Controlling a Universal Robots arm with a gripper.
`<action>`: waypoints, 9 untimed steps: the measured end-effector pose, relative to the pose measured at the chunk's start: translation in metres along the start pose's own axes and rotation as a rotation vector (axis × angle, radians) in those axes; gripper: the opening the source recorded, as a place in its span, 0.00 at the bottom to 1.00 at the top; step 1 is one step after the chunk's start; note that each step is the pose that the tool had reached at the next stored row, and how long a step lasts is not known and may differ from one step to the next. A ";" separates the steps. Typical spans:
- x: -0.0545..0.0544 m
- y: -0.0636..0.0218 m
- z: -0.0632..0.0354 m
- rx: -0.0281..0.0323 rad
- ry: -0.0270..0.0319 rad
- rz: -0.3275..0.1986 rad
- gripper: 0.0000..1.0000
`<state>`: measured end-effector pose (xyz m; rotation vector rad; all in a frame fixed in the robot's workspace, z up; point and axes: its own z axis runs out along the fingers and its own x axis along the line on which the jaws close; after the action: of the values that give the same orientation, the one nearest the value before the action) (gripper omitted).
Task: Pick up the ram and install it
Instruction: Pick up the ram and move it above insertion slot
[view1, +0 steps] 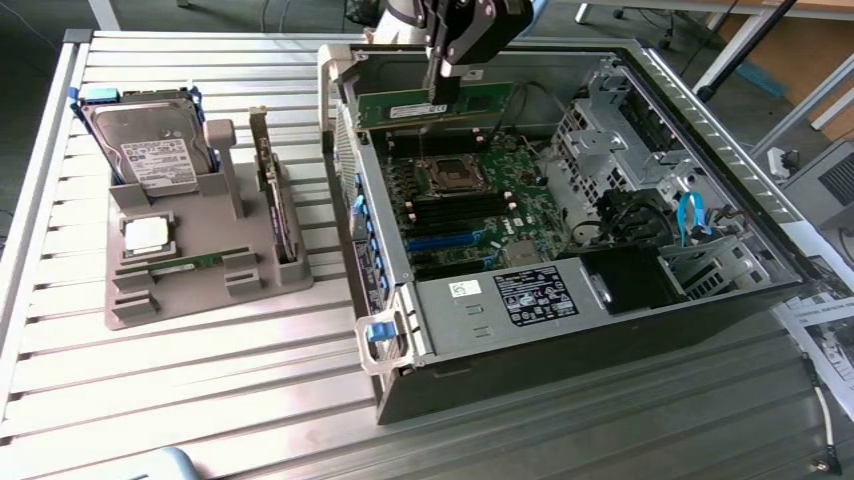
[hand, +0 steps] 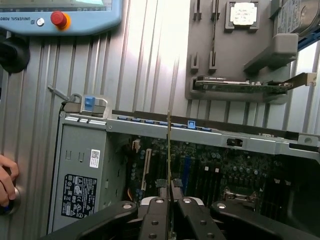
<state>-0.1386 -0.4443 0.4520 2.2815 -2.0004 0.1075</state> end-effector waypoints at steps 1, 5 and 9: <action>0.000 -0.0011 0.0000 -0.0001 0.0002 0.000 0.13; 0.000 -0.0032 0.0000 0.0000 0.0003 0.000 0.13; 0.001 -0.0052 -0.0001 0.0000 0.0005 0.000 0.13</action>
<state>-0.1334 -0.4443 0.4520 2.2812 -2.0002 0.1080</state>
